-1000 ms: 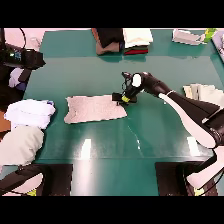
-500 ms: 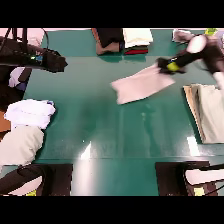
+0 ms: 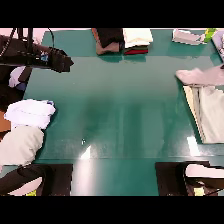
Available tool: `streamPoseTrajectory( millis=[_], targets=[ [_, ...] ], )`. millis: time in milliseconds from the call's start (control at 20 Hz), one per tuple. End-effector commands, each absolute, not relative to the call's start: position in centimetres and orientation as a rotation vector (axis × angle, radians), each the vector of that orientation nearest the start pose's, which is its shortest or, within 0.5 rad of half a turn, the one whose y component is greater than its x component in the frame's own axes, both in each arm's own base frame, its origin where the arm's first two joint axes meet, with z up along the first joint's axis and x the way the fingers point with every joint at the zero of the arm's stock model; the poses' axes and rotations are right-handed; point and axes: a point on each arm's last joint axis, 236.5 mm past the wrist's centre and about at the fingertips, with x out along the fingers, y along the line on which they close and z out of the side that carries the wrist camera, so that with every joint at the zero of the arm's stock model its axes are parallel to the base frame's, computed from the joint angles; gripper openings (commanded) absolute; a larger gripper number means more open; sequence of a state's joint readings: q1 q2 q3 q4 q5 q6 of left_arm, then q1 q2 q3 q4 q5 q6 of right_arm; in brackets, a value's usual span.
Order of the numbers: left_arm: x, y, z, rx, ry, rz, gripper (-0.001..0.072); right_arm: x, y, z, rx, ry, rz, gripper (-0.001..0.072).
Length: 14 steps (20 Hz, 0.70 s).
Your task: Fold the shirts.
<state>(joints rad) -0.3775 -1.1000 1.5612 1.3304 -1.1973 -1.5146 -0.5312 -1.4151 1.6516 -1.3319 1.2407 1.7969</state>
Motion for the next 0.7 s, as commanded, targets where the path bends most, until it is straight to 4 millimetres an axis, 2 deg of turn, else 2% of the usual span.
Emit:
streamPoseTrajectory(
  millis=[0, 100, 250, 400, 500, 650],
  targets=[
    [36.1, -20.1, 24.6, 0.016, 0.744, -0.564, 0.0026, 42.4, -22.0, 15.2, 0.748, 0.803, -0.425, 0.0015],
    [36.1, -20.2, 24.6, 0.003, 0.748, -0.561, 0.0026, 42.7, -22.2, 17.0, 0.755, 0.759, -0.411, 0.0015],
    [36.0, -20.1, 24.6, 0.001, 0.751, -0.560, 0.0026, 43.2, -21.9, 22.3, 0.701, 0.665, -0.371, 0.0015],
    [36.0, -20.1, 24.6, 0.001, 0.751, -0.560, 0.0026, 42.0, -20.9, 26.3, 0.622, 0.655, -0.341, 0.0015],
    [36.0, -20.2, 24.6, 0.001, 0.751, -0.560, 0.0026, 40.3, -20.7, 27.1, 0.604, 0.692, -0.339, 0.0015],
    [36.0, -20.1, 24.5, 0.002, 0.751, -0.560, 0.0026, 37.6, -20.8, 26.4, 0.631, 0.747, -0.370, 0.0015]
  ],
)
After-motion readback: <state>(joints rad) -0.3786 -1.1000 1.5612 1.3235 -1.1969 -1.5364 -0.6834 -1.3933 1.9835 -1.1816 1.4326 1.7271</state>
